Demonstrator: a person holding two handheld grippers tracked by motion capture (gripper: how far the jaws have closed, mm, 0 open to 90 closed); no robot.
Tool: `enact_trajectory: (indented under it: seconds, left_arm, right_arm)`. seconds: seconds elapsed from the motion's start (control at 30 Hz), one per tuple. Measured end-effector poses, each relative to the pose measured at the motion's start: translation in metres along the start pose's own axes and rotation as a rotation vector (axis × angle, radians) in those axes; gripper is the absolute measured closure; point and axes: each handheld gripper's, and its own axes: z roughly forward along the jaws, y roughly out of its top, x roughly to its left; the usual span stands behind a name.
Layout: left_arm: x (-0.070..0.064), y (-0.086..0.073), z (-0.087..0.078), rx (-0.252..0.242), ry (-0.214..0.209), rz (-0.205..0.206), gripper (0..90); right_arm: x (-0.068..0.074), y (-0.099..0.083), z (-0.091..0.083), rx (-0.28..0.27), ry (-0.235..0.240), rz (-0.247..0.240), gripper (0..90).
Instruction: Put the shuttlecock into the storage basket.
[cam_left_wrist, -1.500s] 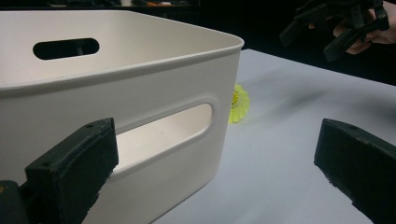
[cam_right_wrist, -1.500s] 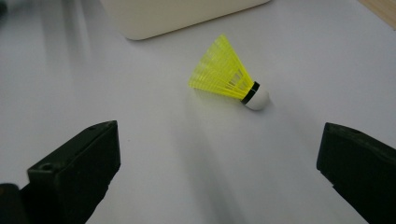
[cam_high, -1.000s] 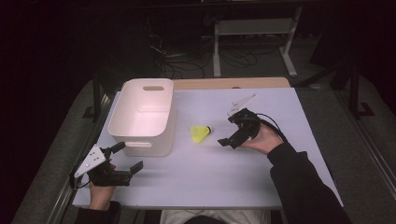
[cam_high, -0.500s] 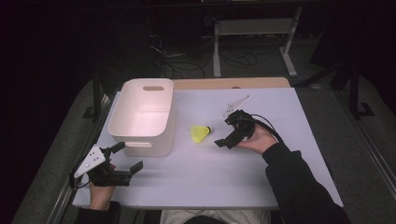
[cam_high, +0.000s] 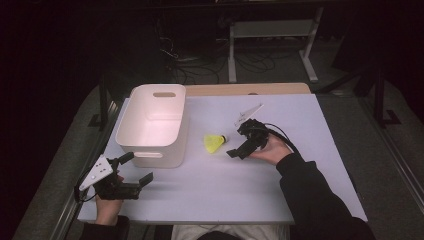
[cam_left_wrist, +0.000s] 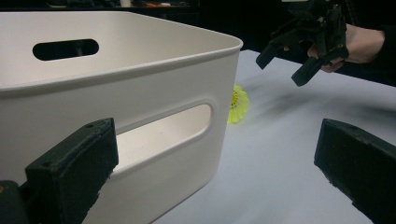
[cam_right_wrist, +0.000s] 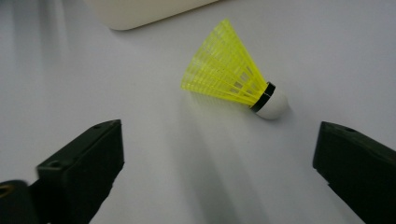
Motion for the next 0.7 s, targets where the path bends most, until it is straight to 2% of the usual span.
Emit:
enact_trajectory:
  seconds: [0.33, 0.53, 0.7]
  left_arm:
    - [0.000, 0.000, 0.000, -0.001, -0.001, -0.001, 0.0]
    - [0.000, 0.000, 0.000, -0.001, -0.001, -0.001, 0.0]
    - [0.000, 0.000, 0.000, -0.001, -0.001, -0.001, 0.0]
  right_arm:
    - [-0.001, 0.001, 0.008, 0.000, 0.038, -0.001, 15.0]
    - [-0.001, 0.002, 0.014, 0.016, 0.070, -0.016, 27.2]
    - [0.000, 0.002, 0.018, 0.025, 0.067, -0.026, 33.4]
